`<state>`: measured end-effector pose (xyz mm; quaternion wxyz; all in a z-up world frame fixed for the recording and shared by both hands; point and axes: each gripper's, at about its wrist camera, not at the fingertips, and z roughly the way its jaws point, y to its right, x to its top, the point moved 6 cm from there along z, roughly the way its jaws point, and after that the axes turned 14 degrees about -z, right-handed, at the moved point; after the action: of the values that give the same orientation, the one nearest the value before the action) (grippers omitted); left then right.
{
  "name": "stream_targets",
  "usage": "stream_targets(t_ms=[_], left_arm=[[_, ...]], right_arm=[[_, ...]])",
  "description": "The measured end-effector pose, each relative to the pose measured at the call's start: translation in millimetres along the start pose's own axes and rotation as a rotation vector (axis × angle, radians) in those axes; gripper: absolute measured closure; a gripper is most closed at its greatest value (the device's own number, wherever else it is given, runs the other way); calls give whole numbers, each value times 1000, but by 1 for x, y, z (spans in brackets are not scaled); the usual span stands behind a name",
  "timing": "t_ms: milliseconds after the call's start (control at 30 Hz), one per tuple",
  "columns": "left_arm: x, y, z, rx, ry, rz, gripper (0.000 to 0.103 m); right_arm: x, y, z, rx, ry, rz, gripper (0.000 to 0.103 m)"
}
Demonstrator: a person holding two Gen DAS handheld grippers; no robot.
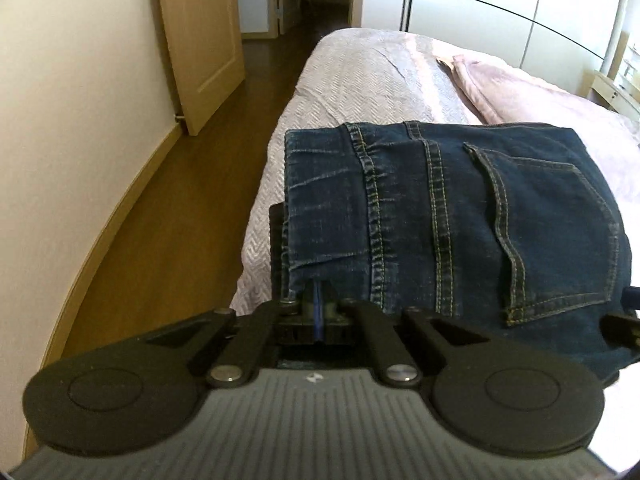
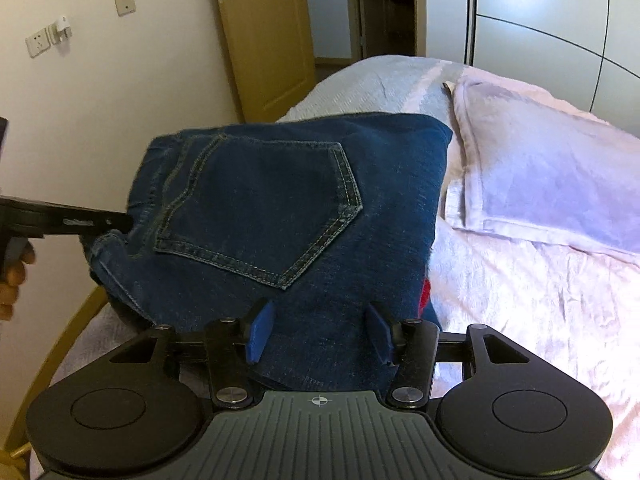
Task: Fold clothes
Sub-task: 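Carry the folded blue jeans with both grippers over the stack of folded clothes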
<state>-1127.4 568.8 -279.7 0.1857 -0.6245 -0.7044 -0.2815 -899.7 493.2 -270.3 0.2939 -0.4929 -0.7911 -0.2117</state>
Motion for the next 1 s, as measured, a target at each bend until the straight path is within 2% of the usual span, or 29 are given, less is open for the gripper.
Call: stream_targets(t_ms=[133,200,300,367,500,667,900,1000], left_arm=[[9,2,-29,-11,15,-46,99],[9,9,-54,-61,31,-61,99],[-1,18,-73,-123,14,-33,99],[-9,19,-70,-121,-3,-12,99],[-21,10,-46,-98,-37,-17,94],[-33,14,-40,-64,-2,40,94],[-24,17,-49,-74,-3,8,93],[-9,18,-52,-81,-1,-19,93]], right_arm=[[4,-1,-16,11,3,16,50],[2,0,-27,16,19,41,50],[-3,-4,-38,19,27,47,50],[-6,-9,-40,21,27,33,50],[-16,-22,-24,47,-42,3,50],[-16,-38,-11,14,-46,-96,49],[-9,-31,-17,49,-73,-54,48],[6,-16,-28,45,-35,7,48]])
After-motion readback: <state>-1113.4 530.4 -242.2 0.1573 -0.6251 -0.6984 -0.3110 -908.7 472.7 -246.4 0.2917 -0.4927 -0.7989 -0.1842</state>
